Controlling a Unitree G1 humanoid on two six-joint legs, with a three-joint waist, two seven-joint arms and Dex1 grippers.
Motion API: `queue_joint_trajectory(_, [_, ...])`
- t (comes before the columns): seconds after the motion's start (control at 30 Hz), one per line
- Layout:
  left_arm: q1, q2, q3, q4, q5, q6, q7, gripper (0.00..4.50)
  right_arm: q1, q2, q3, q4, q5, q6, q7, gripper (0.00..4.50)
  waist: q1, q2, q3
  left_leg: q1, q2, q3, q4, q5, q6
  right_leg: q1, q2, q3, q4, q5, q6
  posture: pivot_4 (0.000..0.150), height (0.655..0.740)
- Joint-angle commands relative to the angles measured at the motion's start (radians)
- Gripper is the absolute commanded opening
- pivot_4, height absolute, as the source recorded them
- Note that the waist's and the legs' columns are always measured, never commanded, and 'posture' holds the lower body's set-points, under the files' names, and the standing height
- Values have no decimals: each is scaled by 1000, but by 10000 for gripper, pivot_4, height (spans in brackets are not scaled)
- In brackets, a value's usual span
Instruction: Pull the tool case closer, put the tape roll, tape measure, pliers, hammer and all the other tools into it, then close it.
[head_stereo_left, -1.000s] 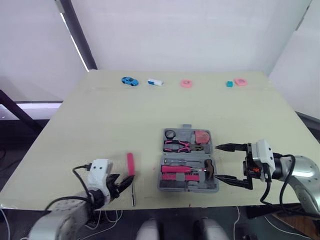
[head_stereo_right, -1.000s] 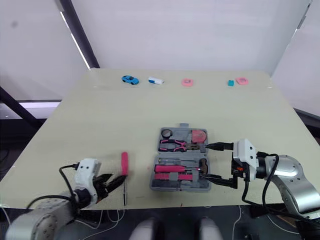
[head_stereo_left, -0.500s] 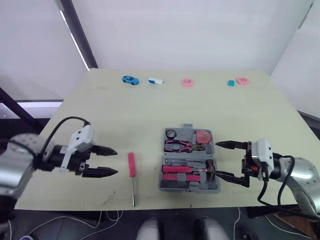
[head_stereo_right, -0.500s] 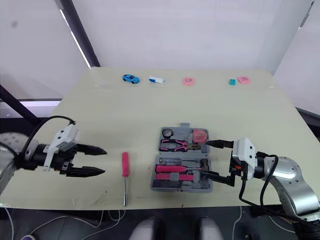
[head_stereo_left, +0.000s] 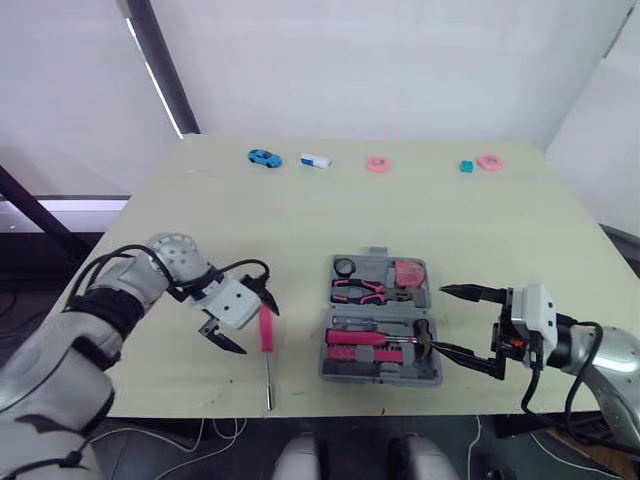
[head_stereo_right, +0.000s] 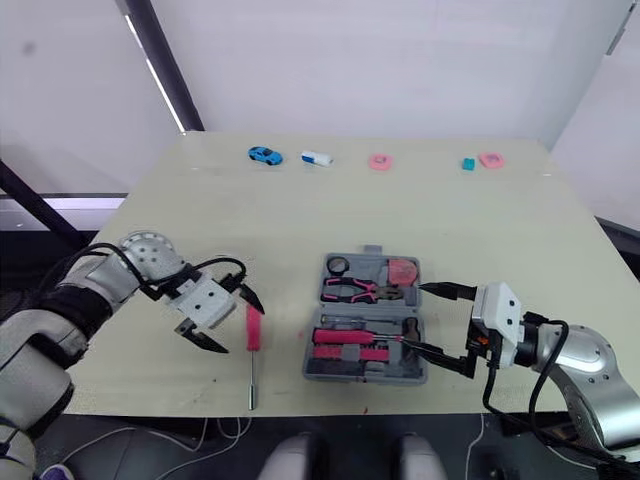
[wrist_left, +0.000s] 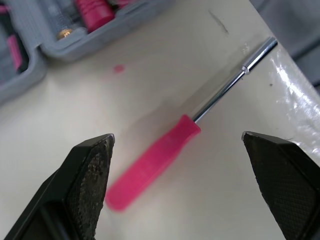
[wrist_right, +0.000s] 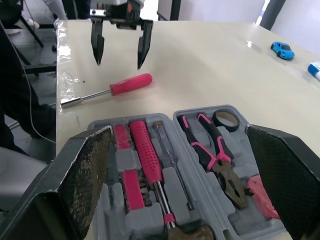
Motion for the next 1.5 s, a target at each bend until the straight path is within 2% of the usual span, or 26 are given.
queue_joint_trajectory(0.03, [-46, -89, 2, 137, 121, -132, -54, 43602, -6, -12, -28, -39, 11, -4, -9, 45000, 1, 0, 0, 0, 0, -1, 0, 0, 0, 0, 0, 0, 0, 1, 3, 1500, 7400])
queue_joint_trajectory(0.07, [-53, -113, 6, 177, 156, -159, -49, 43602, -8, -12, -27, -39, 11, -2, -10, 45000, 0, 0, 0, 0, 0, -1, 0, 0, 0, 0, 0, 0, 0, 1, 3, 1500, 7400])
queue_joint_trajectory(0.1, [-57, -134, 11, 212, 187, -178, -45, 39964, -11, -13, -27, -39, 11, 0, -11, 45000, 0, 0, 0, 0, 0, -1, 0, 0, 0, 0, 1, 0, 0, 2, 3, 1500, 7400])
queue_joint_trajectory(0.17, [-59, -157, 18, 254, 229, -191, -30, 37807, -11, -15, -26, -40, 9, 2, -13, 45000, -2, -1, 0, 0, 0, -1, 0, 0, 0, 0, 1, 0, 0, 2, 3, 1500, 7400])
queue_joint_trajectory(0.2, [-59, -167, 21, 272, 252, -197, -17, 32449, -11, -17, -27, -40, 10, 3, -13, 45000, -2, -1, 0, 0, 0, -1, 0, 0, 0, 0, 1, 0, 0, 2, 3, 1500, 7400])
queue_joint_trajectory(0.23, [-58, -176, 27, 292, 273, -205, -6, 29672, -12, -18, -28, -38, 11, 3, -12, 45000, -2, -1, 0, 0, 0, -1, 0, 0, 0, 0, 1, 0, 0, 2, 3, 1500, 7400])
queue_joint_trajectory(0.3, [-51, -188, 42, 322, 302, -221, 8, 17518, -14, -21, -27, -32, 10, 1, -12, 45000, -1, -2, 1, -1, 0, -2, 0, 0, 0, 0, 1, -1, 0, 2, 3, 1500, 7400])
queue_joint_trajectory(0.37, [-43, -191, 60, 334, 313, -232, 7, 11017, -14, -21, -25, -28, 8, -1, -13, 45000, -1, -2, 1, 0, 0, -1, 0, 0, 0, 0, 1, 0, 1, 2, 3, 1500, 7400])
queue_joint_trajectory(0.4, [-32, -185, 79, 326, 293, -228, -16, 6171, -14, -21, -24, -26, 7, -3, -13, 45000, -1, -2, 1, 0, 0, -2, 0, 0, 0, 0, 1, 0, 1, 2, 3, 1500, 7400])
queue_joint_trajectory(0.43, [-21, -177, 94, 314, 270, -218, -37, 4203, -12, -21, -24, -27, 6, -3, -13, 45000, -2, -2, 1, 0, 0, -2, 0, 0, 0, 0, 1, 0, 1, 2, 3, 1500, 7400])
queue_joint_trajectory(0.53, [17, -85, 99, 218, 162, -143, -60, 4112, -5, -22, -24, -23, 4, -6, -10, 45000, -7, -2, 1, 0, 1, -2, 0, 0, 0, 0, 1, 0, 2, 2, 3, 1500, 7400])
queue_joint_trajectory(0.67, [141, 102, 138, -30, -29, 111, -60, 4111, -4, -20, -19, -13, 0, -9, -7, 45000, -29, -3, 2, 1, 3, -2, 0, 0, 0, 0, 2, -1, 4, 2, 2, 1500, 7400])
queue_joint_trajectory(0.77, [310, 206, 280, -247, -205, 476, -39, 4111, -12, -16, -10, -6, -1, -7, -6, 45000, -27, -2, 2, 1, 3, -2, -1, 0, 0, 0, 1, -1, 4, 1, 2, 1500, 7400])
queue_joint_trajectory(0.83, [404, 251, 364, -362, -262, 659, 12, 4111, -13, -16, -5, -5, -1, -8, -4, 45000, -25, -2, 2, 2, 3, -1, 0, 0, 0, 0, 0, -1, 5, 1, 3, 1500, 7400])
queue_joint_trajectory(0.97, [605, 296, 578, -590, -415, 1098, 277, 4111, -26, -18, 3, -2, 4, -2, 6, 45000, -21, -3, 2, 3, 4, -2, 1, 0, 0, 1, -1, -2, 5, 1, 3, 1500, 7400])
queue_joint_trajectory(1.03, [671, 292, 666, -664, -455, 1242, 368, 4111, -31, -20, 7, 1, 5, 0, 11, 45000, -21, -3, 2, 4, 5, -2, 2, 0, 0, 3, -2, -2, 5, 1, 3, 1500, 7400])
queue_joint_trajectory(1.13, [780, 219, 847, -790, -551, 1466, 613, 4111, -36, -22, 11, 3, 8, 2, 21, 45000, -22, -3, 2, 5, 3, -2, 1, 0, 0, 3, -1, -2, 5, -1, 6, 1500, 7400])
queue_joint_trajectory(1.23, [898, 64, 1023, -973, -654, 1701, 918, 4111, -60, -25, 17, 13, 12, 10, 32, 45000, -26, -1, 2, 6, 5, -3, 0, 0, 0, 3, -3, 0, 5, 1, 3, 1500, 7400])
queue_joint_trajectory(1.4, [870, -202, 1136, -1144, -760, 1990, 1287, 4111, -77, -30, 16, 21, 13, 20, 47, 45000, -17, -4, 2, 5, 2, -6, 0, 0, 0, 3, -2, -2, 5, 1, 4, 1500, 7400])
queue_joint_trajectory(1.5, [850, -369, 1171, -1184, -757, 2105, 1473, 4111, -83, -37, 13, 12, 19, 33, 52, 45000, -14, -4, 2, 7, 1, -9, 2, 0, 0, 6, -2, -2, 6, 1, 4, 1500, 7400])
